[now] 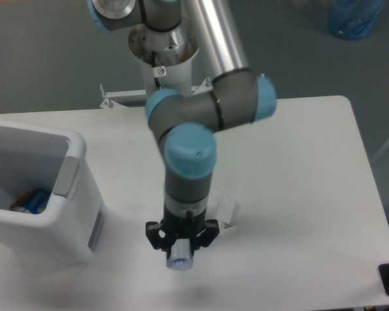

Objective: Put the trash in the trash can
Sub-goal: 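Lift the bottle and carry it over the white trash bin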

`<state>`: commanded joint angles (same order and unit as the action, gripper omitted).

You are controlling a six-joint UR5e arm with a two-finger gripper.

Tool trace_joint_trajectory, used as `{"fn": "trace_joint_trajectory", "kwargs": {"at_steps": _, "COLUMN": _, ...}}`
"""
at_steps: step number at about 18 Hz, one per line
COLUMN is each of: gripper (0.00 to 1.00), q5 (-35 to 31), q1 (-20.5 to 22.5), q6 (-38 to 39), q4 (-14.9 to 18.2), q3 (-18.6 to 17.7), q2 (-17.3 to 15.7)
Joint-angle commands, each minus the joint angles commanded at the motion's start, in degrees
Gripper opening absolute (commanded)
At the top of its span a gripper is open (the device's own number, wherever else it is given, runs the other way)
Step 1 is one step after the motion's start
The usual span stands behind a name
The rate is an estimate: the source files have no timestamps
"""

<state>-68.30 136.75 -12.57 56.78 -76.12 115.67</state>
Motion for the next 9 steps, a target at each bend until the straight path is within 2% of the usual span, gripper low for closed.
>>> {"fn": "trace_joint_trajectory", "kwargs": {"at_steps": 5, "gripper": 0.36, "q5": 7.56, "q1": 0.97, "q6": 0.26, "q4": 0.00, "q3": 2.29, "q2": -3.78}}
{"fn": "trace_joint_trajectory", "kwargs": {"at_steps": 9, "gripper": 0.36, "q5": 15.02, "q1": 1.41, "q6": 0.35, "q4": -0.88, "q3": 2.56, "q2": -7.82}}
